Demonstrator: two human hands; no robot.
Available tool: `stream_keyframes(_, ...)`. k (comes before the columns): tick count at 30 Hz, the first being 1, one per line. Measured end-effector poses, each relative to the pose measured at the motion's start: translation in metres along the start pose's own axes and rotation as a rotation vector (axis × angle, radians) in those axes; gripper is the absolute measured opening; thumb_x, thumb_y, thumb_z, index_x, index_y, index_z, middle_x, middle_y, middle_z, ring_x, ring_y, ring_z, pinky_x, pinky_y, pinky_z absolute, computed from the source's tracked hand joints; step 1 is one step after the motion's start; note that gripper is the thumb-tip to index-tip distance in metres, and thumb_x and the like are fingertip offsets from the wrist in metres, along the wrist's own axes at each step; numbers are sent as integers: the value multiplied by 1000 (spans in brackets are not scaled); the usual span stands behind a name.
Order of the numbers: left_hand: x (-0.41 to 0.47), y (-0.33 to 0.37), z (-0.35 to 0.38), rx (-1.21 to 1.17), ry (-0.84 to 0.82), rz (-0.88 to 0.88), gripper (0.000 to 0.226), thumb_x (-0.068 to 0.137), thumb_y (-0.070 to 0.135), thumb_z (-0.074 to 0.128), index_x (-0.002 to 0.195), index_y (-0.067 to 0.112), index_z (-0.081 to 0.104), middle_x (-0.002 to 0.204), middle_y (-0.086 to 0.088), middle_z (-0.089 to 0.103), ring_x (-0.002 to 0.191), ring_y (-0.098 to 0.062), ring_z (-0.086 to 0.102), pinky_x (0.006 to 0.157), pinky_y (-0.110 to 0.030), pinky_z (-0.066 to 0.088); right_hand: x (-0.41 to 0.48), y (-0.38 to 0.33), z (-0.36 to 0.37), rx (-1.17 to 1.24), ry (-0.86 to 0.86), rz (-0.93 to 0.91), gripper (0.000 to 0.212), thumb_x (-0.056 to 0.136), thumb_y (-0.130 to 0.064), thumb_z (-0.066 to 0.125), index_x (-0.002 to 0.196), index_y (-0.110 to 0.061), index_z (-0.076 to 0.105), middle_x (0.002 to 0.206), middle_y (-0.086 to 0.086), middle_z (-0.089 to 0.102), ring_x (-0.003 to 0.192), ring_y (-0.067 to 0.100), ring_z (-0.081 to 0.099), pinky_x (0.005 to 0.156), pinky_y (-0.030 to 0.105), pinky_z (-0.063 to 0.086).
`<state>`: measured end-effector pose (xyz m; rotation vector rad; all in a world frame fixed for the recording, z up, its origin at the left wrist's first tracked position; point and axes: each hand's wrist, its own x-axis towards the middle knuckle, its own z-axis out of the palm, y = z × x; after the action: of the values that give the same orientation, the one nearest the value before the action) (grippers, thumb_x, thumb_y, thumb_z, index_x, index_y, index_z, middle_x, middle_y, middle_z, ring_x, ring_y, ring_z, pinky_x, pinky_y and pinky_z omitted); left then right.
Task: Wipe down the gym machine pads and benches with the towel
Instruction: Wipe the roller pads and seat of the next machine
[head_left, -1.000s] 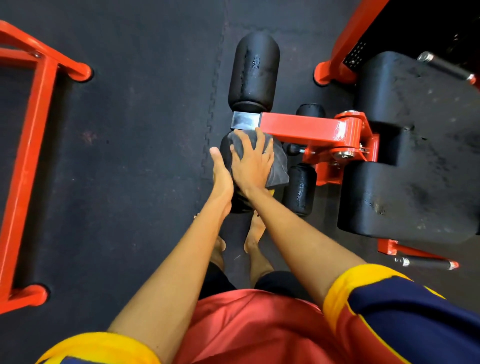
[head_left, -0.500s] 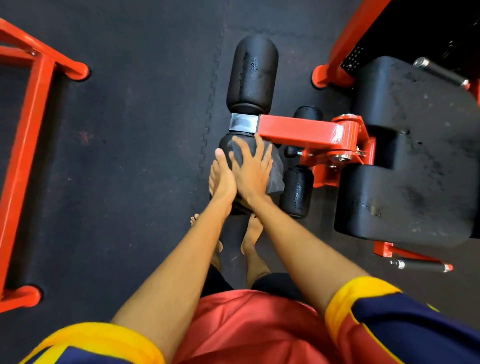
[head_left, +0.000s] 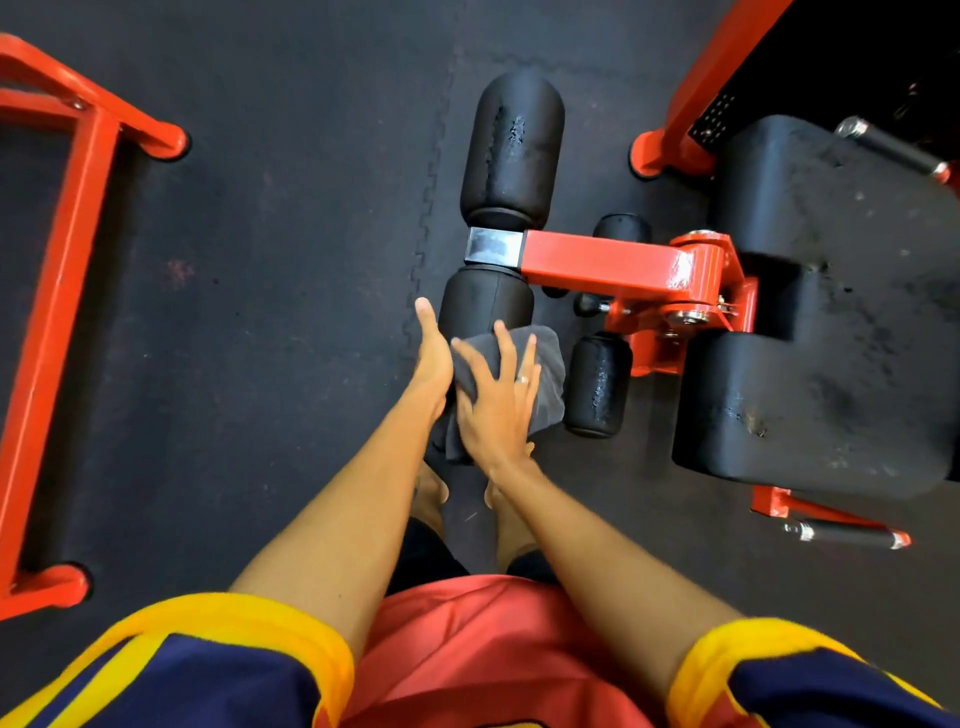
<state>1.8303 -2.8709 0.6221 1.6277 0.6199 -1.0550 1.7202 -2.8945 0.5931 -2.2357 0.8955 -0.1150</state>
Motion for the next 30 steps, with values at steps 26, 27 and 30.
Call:
stream_keyframes(26,-23,-17,12,100,48,163,109,77,97,17,161,30,25,168,2,25,155,-20,21,126,-52,18,90,-10,-16,36,48,115,45,103,-41,56,148,-37,52,168,-1,26,156,41,10,121,64,19)
stream_keyframes(27,-18,-15,6,112,48,161,115,71,101,18,160,29,29,166,0,29,153,-21,26,125,-52,21,77,-8,-13,17,70,83,47,102,-41,57,149,-38,51,168,-2,26,157,41,9,121,65,20)
stream_keyframes(30,10,-12,-8,131,26,141,90,90,84,21,156,25,40,158,-2,43,145,-23,40,122,-48,29,19,1,-5,-8,87,-17,54,98,-37,62,150,-39,49,171,-3,21,159,36,2,122,65,18)
